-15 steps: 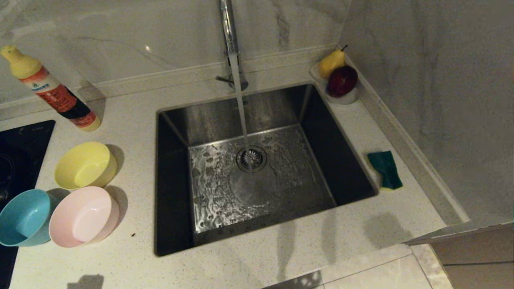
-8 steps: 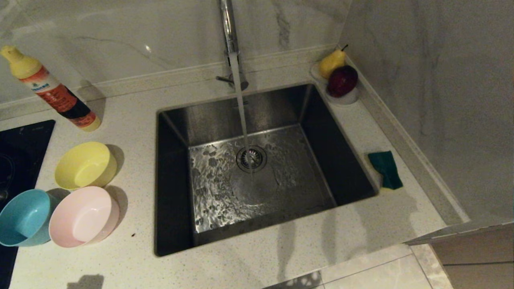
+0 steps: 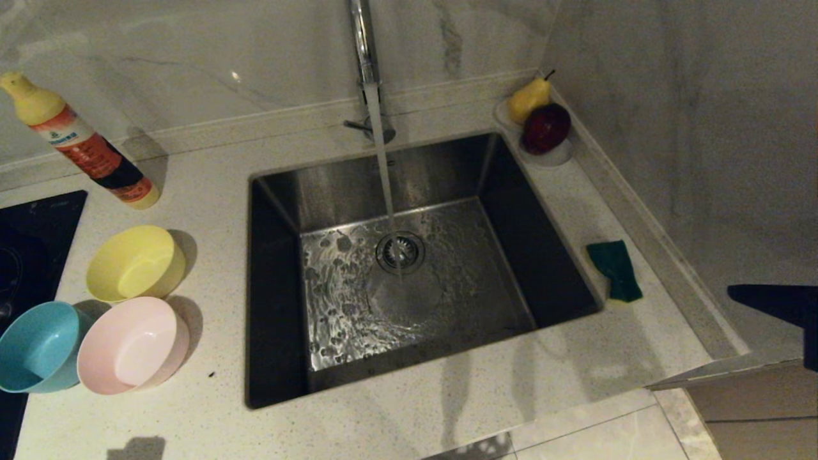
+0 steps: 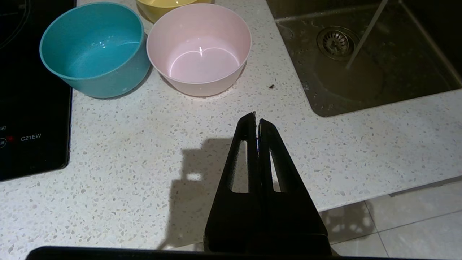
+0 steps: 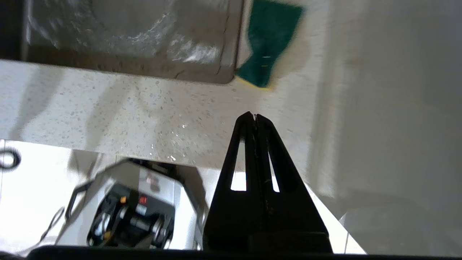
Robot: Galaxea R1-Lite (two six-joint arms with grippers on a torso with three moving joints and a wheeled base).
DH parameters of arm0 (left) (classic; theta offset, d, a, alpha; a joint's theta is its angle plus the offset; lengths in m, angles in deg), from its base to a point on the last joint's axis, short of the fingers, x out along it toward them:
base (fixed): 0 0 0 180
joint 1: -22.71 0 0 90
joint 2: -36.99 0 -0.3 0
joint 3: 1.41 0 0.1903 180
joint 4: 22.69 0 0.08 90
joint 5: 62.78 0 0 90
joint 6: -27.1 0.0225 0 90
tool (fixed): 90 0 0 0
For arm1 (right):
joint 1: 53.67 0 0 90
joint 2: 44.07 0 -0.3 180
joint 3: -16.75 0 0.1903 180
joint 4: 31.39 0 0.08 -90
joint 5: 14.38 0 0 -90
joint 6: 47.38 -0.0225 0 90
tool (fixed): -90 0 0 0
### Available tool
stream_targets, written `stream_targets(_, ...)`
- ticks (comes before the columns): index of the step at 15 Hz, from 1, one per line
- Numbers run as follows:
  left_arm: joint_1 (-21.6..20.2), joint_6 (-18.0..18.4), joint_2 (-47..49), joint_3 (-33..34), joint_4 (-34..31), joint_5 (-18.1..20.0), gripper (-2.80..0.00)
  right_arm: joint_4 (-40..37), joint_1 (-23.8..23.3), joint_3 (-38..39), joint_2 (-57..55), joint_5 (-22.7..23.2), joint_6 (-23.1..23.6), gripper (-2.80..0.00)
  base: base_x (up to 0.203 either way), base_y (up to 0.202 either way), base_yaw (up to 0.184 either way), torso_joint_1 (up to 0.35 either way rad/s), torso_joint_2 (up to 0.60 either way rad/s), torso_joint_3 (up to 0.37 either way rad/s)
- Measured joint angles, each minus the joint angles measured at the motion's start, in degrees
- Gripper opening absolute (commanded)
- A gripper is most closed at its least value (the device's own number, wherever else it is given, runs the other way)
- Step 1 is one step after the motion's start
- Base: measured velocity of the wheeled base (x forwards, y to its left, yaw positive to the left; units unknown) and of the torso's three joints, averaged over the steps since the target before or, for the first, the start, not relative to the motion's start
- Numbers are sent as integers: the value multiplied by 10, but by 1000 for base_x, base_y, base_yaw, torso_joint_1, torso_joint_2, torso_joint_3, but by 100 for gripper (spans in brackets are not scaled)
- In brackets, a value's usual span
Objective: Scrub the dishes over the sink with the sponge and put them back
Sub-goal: Pick up a bowl and the sponge
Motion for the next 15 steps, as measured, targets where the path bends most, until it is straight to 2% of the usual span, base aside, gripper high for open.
stream_targets(2, 0, 0, 0, 0, 0, 0, -280, 15, 39, -3, -45, -34, -22, -280, 0, 0, 0, 13, -3, 1)
stream_targets(4, 0, 0, 0, 0, 0, 0, -280, 31, 59, 1, -80, -55, -30, -280, 0, 0, 0, 0, 0, 0)
stream_targets(10, 0, 0, 0, 0, 0, 0, -280, 44, 60, 13, -141, -61, -47, -280, 0, 0, 0, 0, 0, 0)
stream_targets(11, 0, 0, 0, 0, 0, 0, -280, 45, 57, 15, -147, -64, -47, 0, 0, 0, 0, 0, 0, 0)
stream_targets(15, 0, 0, 0, 0, 0, 0, -280, 48, 50, 10, -167, -80, -47, 0, 0, 0, 0, 0, 0, 0)
